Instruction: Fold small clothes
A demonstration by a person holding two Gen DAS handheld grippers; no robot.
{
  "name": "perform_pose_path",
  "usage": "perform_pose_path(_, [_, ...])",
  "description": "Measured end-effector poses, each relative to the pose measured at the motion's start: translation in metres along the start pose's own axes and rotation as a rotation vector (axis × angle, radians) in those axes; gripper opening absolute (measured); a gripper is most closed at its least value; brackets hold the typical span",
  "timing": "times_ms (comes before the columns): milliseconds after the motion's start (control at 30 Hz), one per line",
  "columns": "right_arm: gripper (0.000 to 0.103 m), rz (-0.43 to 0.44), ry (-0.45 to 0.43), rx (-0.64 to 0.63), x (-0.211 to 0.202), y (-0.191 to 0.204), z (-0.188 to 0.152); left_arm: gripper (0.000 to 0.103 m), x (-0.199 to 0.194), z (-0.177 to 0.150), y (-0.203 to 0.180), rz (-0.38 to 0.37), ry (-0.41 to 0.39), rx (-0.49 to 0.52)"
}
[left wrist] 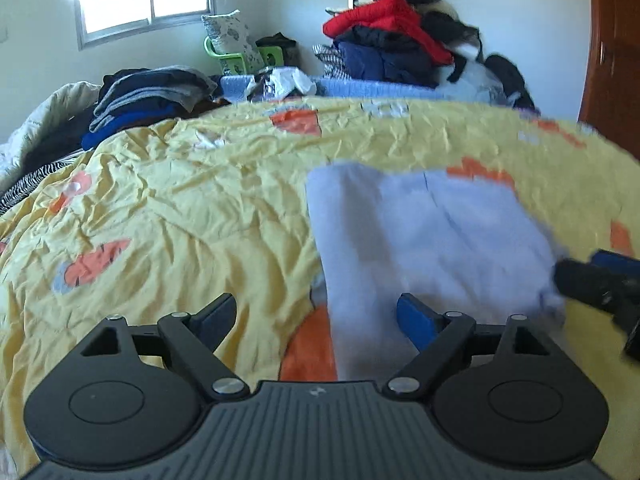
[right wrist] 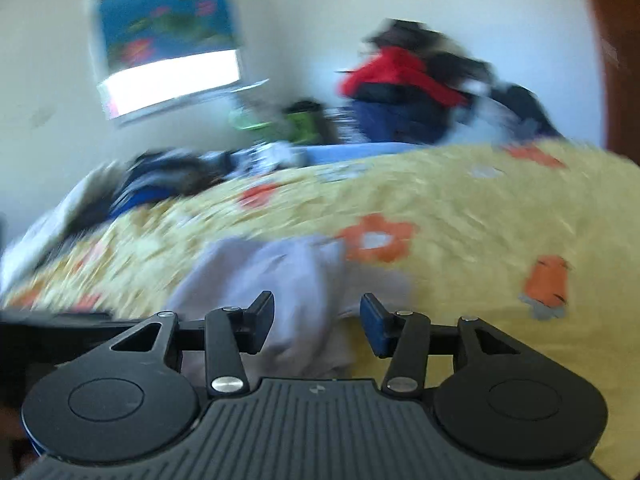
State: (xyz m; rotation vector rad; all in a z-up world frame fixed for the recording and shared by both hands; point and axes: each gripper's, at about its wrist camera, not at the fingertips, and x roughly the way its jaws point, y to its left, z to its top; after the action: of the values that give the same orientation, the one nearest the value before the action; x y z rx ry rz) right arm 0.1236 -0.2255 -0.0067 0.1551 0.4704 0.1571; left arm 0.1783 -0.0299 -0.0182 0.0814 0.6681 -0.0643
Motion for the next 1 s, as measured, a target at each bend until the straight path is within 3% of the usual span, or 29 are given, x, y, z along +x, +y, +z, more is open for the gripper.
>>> perform_pose_path(100, [0.039,0.019,0.071,-0.079,0.01,0.012,-0.01,0.088,0.001,-0.007,0.006,-0.011,0.019,-0.064])
perform_pose_path(233, [0.039,-0.092,0.112,-0.058,0.016,0.005,-0.014,0.088,-0.007,-0.008,0.011,-0.013,0.013,-0.095])
perform_pose_path(400, [0.039,-0.034,0.085,-0.119,0.0,0.022,-0.015,0.088,-0.005,-0.011,0.007,-0.015,0.032,-0.11])
perform_pose_path(500, [0.04,-0.079,0.168,-0.127,0.019,0.022,-0.023,0.088,-0.009,-0.014,0.004,-0.011,0.028,-0.106])
perform_pose_path(567, [0.04,-0.062,0.173,-0.066,0.017,0.017,-0.026,0.088,-0.012,-0.016,0.004,-0.009,0.028,-0.105])
perform_pose_path(700, [0.043,-0.001,0.158,0.004,0.003,0.009,-0.022,0.088,-0.017,-0.019,0.004,-0.007,0.029,-0.112])
perform_pose_path(833, [0.054,-0.046,0.2,-0.045,0.008,0.012,-0.03,0.089,-0.022,-0.024,0.004,-0.009,0.034,-0.114])
perform_pose_path(1000, [0.063,-0.027,0.179,0.102,-0.004,-0.007,-0.035,0.089,-0.032,-0.033,0.004,0.003,0.032,-0.105])
